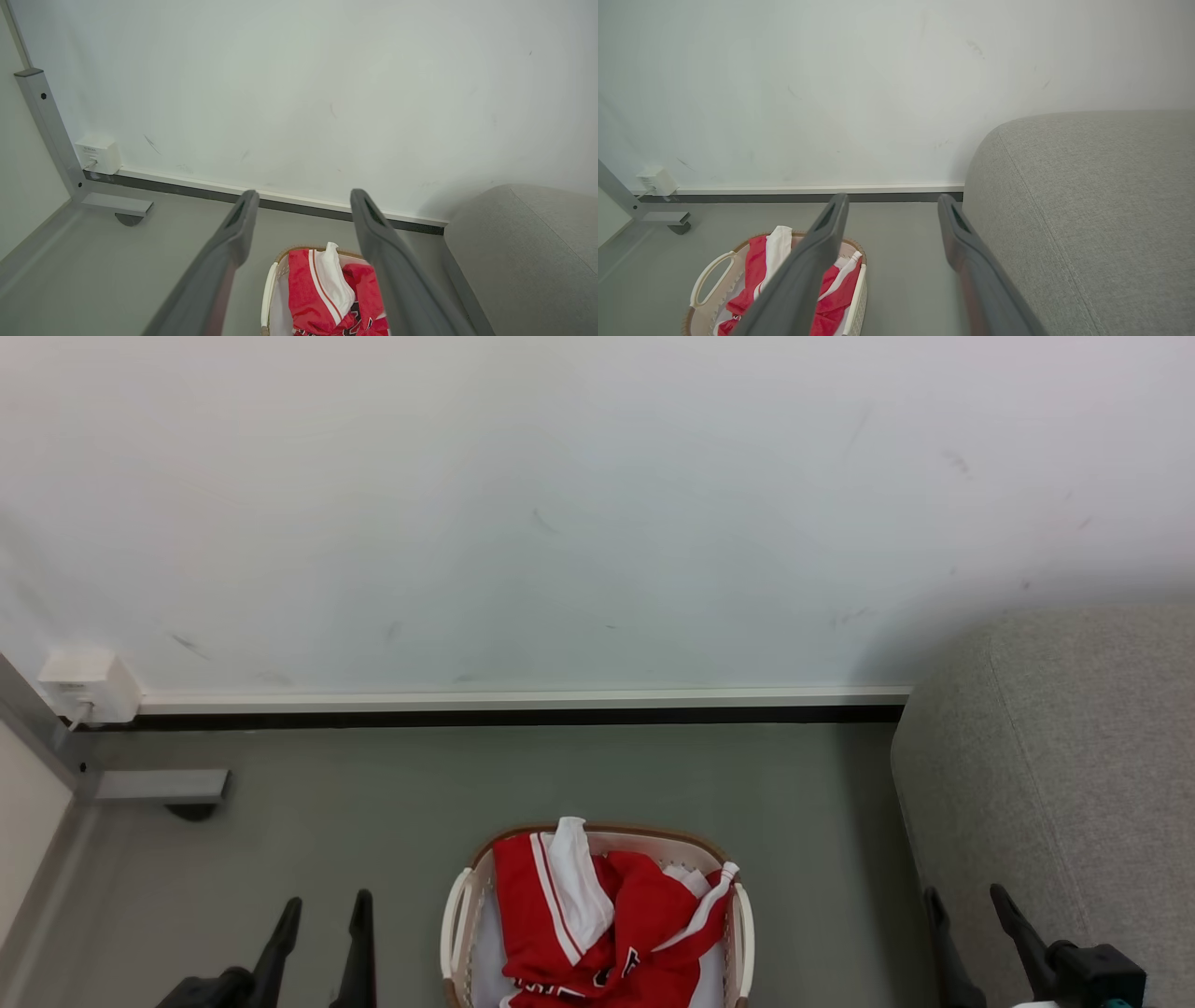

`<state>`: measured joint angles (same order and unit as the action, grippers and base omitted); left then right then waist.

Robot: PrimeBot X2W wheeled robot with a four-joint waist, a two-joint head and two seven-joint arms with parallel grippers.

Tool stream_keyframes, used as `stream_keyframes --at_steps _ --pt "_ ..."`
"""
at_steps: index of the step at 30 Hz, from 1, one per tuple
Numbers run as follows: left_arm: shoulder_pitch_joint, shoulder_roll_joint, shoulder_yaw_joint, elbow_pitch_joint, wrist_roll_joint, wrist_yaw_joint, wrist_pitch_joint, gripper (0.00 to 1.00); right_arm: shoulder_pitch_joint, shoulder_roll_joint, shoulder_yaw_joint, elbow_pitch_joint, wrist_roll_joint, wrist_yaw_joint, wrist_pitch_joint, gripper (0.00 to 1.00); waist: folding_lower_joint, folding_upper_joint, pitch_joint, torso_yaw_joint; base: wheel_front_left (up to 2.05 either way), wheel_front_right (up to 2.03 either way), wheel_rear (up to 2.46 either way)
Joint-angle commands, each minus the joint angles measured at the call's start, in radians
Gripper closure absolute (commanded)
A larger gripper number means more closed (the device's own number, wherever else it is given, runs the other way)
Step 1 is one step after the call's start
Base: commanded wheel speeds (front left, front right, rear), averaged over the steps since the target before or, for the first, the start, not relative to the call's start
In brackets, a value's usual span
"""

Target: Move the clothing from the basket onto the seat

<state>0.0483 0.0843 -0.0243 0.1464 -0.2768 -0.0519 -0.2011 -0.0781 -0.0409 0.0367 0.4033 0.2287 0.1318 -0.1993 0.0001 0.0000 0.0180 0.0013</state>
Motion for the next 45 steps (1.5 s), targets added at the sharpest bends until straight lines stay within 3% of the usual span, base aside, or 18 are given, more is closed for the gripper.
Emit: stream_keyframes --at_steps 1,32,45 --pt "0.008 0.009 0.000 -0.001 0.025 -0.001 -0.008 0.00 -0.007 -0.011 0.004 0.002 -0.024 -0.002 -0.009 0.00 0.0000 0.0000 0.001 0.000 0.00 0.00 0.00" --pt "0.023 -0.029 0.052 0.059 0.188 -0.071 -0.064 0.00 -0.016 -0.013 -0.001 0.030 -0.208 -0.002 -0.069 0.00 -0.0001 0.0000 0.016 -0.020 0.00 0.00 0.00" --pt "0.005 -0.032 0.057 0.065 0.167 -0.079 -0.064 0.00 -0.023 -0.013 0.002 0.023 -0.199 -0.002 -0.067 0.00 -0.0001 0.0000 0.036 -0.033 0.00 0.00 0.00"
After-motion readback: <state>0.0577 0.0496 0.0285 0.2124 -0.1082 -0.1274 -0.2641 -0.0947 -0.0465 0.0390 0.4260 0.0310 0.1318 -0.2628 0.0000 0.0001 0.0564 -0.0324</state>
